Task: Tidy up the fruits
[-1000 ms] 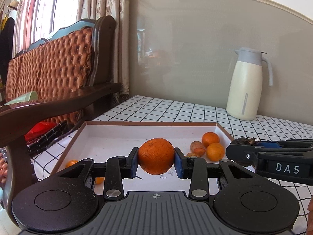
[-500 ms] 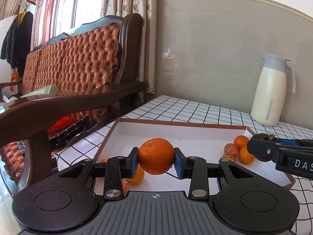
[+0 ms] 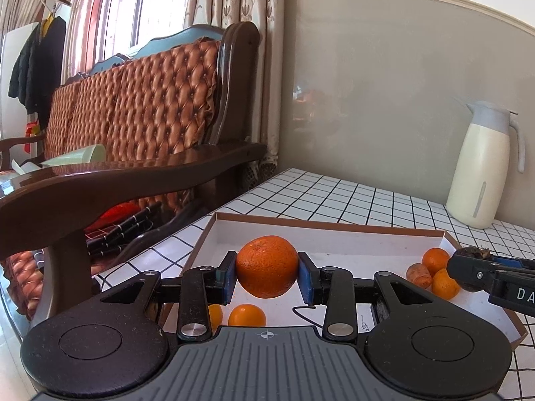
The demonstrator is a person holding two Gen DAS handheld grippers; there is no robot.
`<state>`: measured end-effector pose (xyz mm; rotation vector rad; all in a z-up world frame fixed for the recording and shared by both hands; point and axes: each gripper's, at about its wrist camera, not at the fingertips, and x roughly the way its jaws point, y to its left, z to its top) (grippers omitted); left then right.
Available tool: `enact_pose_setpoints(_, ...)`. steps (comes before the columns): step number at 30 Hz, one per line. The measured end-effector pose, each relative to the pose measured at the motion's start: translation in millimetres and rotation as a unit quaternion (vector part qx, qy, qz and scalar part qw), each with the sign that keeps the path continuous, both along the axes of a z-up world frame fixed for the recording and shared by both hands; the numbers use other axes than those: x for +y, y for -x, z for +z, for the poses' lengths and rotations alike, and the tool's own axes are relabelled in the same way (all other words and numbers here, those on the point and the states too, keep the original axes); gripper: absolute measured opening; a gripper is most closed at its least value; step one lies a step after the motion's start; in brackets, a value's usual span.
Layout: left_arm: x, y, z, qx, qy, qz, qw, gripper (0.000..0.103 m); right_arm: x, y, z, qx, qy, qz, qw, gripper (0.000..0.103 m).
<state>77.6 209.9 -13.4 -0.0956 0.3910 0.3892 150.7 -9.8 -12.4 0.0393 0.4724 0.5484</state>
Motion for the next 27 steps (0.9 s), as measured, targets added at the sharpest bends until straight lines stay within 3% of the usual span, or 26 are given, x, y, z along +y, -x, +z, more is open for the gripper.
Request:
enact_pose_setpoints(17, 7.4, -12.2, -4.6, 0.004, 0.009, 0.013, 0.9999, 0.038, 0.0, -10.6, -8.7, 0.011, 0.017, -0.034, 0.999, 0.037)
enact_pose_setpoints(19, 7.9, -13.8, -3.4, 0.006, 0.008, 0.023, 0.9997, 0.072, -3.0, -9.9, -7.5, 0.005, 0.011, -0.054, 0.998, 0.08)
enact_pose_setpoints(20, 9.0, -11.3, -0.5, -0.002, 0.014, 0.034, 0.9993, 0.102, -8.2, -6.1, -3.7, -0.01, -0.006, -0.067, 0.998, 0.088)
enact_pose_setpoints(21, 9.6, -4.9, 4.0, -0.027, 0.017, 0.044, 0.9985, 0.103, -12.8, -1.0, 2.1, -0.032, -0.019, -0.082, 0.996, 0.095)
enact_pose_setpoints(23, 9.5, 1.8, 11.4, -0.051, 0.014, 0.04, 0.9978, 0.103, -21.6, 8.8, 14.3, -0.079, -0.045, -0.092, 0.992, 0.097)
enact_pose_setpoints(27, 9.3, 3.3, 14.7, -0.051, 0.009, 0.038, 0.9979, 0.103, -37.9, 19.0, 27.1, -0.124, -0.096, -0.089, 0.984, 0.097)
